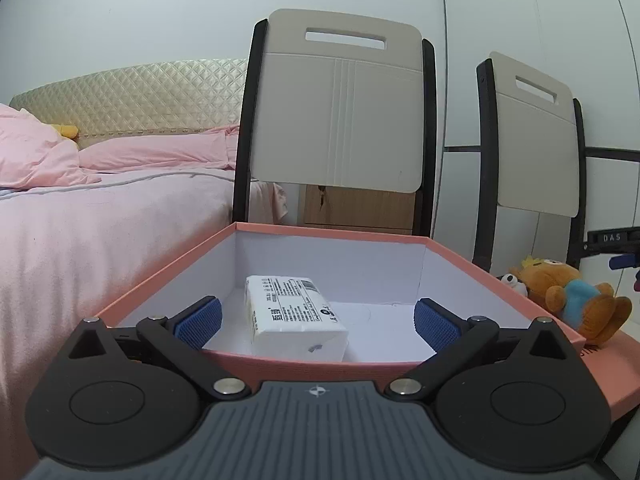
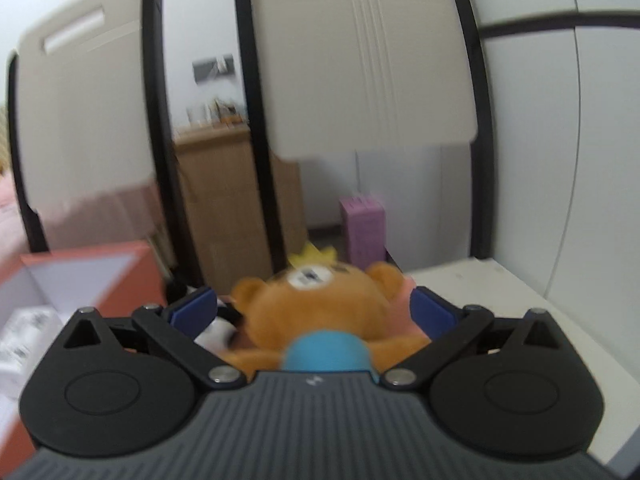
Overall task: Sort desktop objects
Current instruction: 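Move the right gripper to the brown teddy bear and grasp it, then carry the teddy bear into the pink box and release it with the right gripper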
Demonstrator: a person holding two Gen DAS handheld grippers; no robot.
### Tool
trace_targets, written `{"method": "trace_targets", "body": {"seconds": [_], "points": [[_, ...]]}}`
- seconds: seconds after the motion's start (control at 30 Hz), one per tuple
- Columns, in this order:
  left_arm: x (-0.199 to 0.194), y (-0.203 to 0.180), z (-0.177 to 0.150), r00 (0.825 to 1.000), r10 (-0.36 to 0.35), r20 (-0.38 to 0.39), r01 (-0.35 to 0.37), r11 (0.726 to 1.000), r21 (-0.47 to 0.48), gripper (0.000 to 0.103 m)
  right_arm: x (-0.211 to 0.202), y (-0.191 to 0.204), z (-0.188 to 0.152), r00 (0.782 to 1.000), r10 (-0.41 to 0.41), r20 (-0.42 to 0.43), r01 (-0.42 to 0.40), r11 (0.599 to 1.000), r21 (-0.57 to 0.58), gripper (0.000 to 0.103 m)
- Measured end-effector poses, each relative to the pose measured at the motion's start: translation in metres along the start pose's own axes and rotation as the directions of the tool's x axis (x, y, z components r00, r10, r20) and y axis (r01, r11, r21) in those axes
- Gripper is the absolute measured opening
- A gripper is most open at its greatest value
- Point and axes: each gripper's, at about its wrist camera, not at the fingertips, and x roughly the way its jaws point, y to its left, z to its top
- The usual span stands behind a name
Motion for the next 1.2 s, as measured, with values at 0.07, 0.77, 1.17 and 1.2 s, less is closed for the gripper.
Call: {"method": "trace_targets", "body": {"seconds": [0.07, 0.77, 1.17, 1.2], "points": [[0.000, -0.001, -0.001, 1.000, 0.003, 0.003, -0.003, 1.000, 0.007, 0.103, 0.008, -0.004, -0.005, 0.999, 0.003, -0.047, -0.002, 1.000, 0.018, 0.103], [-0.004, -0.005, -0.003, 1.000, 0.006, 0.023, -0.006, 1.000, 0.005, 0.103, -0.010, 0.017, -0.012, 0.994, 0.011, -0.106, -0.014, 1.000, -0.025, 0.063], [-0.007, 0.002, 0.002, 0.999, 0.015, 0.048, -0.013, 0.999, -0.040, 0.103, -0.028, 0.109, 0.057, 0.952, 0.271, -0.142, -0.288, 0.950, -0.119, 0.063], [-0.007, 0.003, 0.003, 0.999, 0.015, 0.049, -0.012, 0.999, -0.045, 0.103, -0.024, 0.124, 0.061, 0.943, 0.289, -0.168, -0.312, 0.941, -0.131, 0.063]]}}
